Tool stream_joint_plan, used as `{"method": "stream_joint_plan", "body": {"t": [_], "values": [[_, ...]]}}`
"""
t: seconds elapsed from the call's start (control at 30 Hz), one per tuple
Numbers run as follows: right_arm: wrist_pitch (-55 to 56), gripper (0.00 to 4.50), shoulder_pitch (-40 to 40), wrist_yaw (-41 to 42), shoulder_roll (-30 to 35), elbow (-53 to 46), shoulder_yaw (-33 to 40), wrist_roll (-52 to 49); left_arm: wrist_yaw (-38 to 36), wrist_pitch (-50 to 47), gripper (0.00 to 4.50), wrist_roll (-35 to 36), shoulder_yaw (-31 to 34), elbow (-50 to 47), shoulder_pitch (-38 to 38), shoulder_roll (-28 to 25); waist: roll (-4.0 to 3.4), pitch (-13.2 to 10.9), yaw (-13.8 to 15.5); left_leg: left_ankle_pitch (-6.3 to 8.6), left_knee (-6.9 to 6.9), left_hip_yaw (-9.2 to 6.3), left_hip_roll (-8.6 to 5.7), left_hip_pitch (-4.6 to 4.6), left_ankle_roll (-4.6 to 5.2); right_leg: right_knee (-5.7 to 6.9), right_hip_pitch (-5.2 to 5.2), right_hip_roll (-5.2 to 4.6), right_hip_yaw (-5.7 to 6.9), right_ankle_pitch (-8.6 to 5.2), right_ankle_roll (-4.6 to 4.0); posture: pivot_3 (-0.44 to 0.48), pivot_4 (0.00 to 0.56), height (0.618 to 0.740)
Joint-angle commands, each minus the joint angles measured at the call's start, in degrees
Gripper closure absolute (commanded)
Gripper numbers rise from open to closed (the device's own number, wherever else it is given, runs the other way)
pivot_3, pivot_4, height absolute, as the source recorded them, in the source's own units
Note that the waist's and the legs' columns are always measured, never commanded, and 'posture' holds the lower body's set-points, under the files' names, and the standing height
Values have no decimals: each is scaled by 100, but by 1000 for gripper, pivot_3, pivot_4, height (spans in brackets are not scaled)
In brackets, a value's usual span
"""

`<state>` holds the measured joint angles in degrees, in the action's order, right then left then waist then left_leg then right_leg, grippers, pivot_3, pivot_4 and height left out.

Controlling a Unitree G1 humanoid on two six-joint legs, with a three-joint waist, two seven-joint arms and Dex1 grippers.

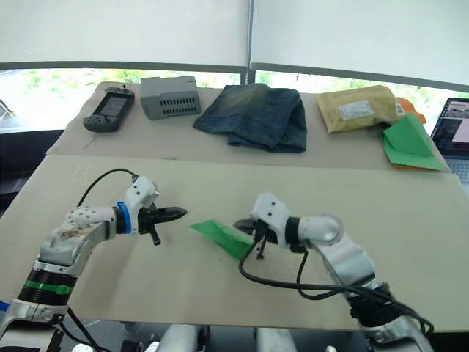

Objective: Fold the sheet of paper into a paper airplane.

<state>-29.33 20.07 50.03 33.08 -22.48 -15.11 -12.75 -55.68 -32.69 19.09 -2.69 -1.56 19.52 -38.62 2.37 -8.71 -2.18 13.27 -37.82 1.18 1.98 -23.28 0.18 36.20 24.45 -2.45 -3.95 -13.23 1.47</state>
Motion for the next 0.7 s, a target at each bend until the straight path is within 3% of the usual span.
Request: {"method": "stream_joint_plan", "body": {"t": [0.03,0.3,0.33,0.53,0.7], "values": [[-654,4459,117,143,182,-692,-24,-334,-112,-125,4500,221,182,-350,-79,-134,0,-1,23,3,0,0,0,-2,3,-1,0,0,1,-2,-1,0,150,734],[-1751,4459,381,-112,161,-1212,-493,-333,-355,-488,4500,492,291,-886,-366,-548,5,-10,82,5,-2,3,-5,-10,3,-10,2,-9,2,-3,1,0,150,734],[-1857,3850,401,-185,100,-1238,-508,-342,-359,-508,4500,513,306,-917,-393,-582,5,-10,81,5,-2,3,-3,-7,3,-9,2,-6,2,-5,4,0,150,734],[-2482,1933,423,-601,-116,-1372,-793,-292,-374,-588,4500,565,351,-974,-469,-741,5,-10,98,3,-2,4,1,-1,2,-1,2,-1,2,-7,4,0,150,734],[-2828,1933,510,-619,-224,-1479,-481,-734,-346,-595,4500,577,327,-982,-523,-780,5,-11,116,3,-3,6,-3,-4,2,-4,1,-5,1,-5,0,0,150,734]]}}
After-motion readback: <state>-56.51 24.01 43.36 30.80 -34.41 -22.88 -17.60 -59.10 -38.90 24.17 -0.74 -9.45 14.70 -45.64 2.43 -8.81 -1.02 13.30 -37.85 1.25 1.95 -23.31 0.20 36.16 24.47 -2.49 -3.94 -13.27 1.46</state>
